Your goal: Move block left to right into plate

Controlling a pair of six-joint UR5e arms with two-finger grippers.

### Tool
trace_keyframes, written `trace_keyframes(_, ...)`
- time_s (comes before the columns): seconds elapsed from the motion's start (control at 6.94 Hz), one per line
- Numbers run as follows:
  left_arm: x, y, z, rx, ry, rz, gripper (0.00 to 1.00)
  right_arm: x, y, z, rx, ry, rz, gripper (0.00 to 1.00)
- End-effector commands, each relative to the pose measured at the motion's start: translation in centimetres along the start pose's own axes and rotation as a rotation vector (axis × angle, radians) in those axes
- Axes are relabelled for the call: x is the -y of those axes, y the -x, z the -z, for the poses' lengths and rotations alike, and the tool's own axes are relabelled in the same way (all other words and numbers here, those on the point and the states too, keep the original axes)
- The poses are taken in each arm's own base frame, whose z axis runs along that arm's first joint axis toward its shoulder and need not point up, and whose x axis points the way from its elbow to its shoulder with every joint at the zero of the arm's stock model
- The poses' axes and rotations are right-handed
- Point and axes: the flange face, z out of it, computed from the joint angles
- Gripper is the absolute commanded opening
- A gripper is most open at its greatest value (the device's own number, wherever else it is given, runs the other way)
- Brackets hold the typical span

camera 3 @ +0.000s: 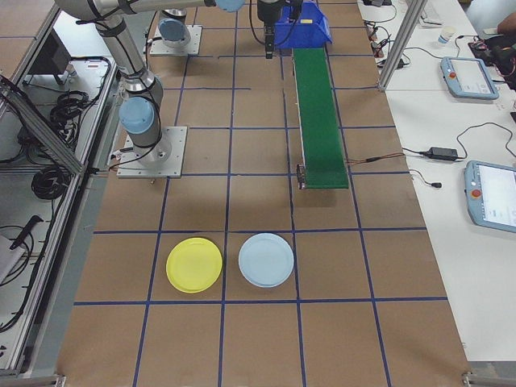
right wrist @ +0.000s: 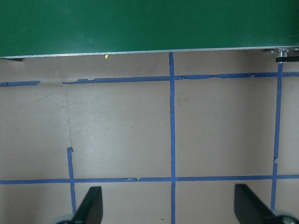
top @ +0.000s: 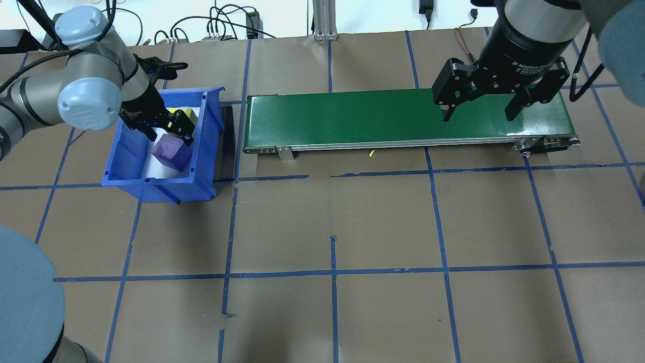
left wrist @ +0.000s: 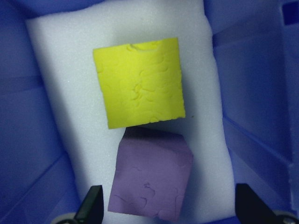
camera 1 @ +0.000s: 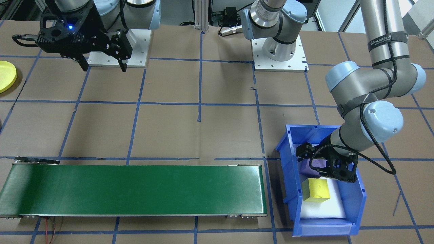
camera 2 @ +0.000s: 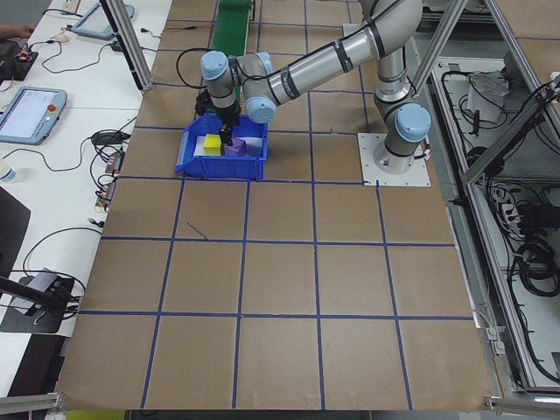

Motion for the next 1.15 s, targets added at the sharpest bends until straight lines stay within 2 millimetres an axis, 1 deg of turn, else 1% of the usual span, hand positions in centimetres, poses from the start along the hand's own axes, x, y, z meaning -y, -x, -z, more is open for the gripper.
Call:
trace_keyframes(0.0, 0.2, 1.1, -0.9, -0.004, -0.002, 0.012, 1.0, 0.0, 0.1, 0.0, 0.001, 0.002, 0.003, 1.0)
trace_keyframes(0.29, 0.1, 1.4, -1.3, -0.004, 0.0, 0.019, 1.0, -0.1, 0.1, 0.0, 0.001, 0.002, 0.001, 1.0)
trace_keyframes(0.43, 0.2, 2.3, -2.0, 0.028, 0.003, 0.026, 1.0, -0.1, 0.1, 0.0, 0.001, 0.002, 0.001, 1.0)
trace_keyframes(0.58, -0.2, 2.4, -2.9, 0.018, 0.016, 0.031, 0.94, -0.1, 0.1, 0.0, 0.001, 0.002, 0.001, 1.0)
trace_keyframes(0.72, -0.4, 2.4, -3.4, 0.016, 0.028, 0.031, 0.63, -0.1, 0.1, 0.0, 0.001, 0.002, 0.001, 1.0)
trace_keyframes(0.87, -0.4, 2.3, -3.2, 0.011, 0.024, 0.045, 0.19, -0.1, 0.1, 0.0, 0.001, 0.002, 0.001, 1.0)
trace_keyframes(1.01, -0.4, 2.3, -2.5, 0.017, 0.016, 0.054, 0.19, -0.1, 0.1, 0.0, 0.001, 0.002, 0.001, 1.0)
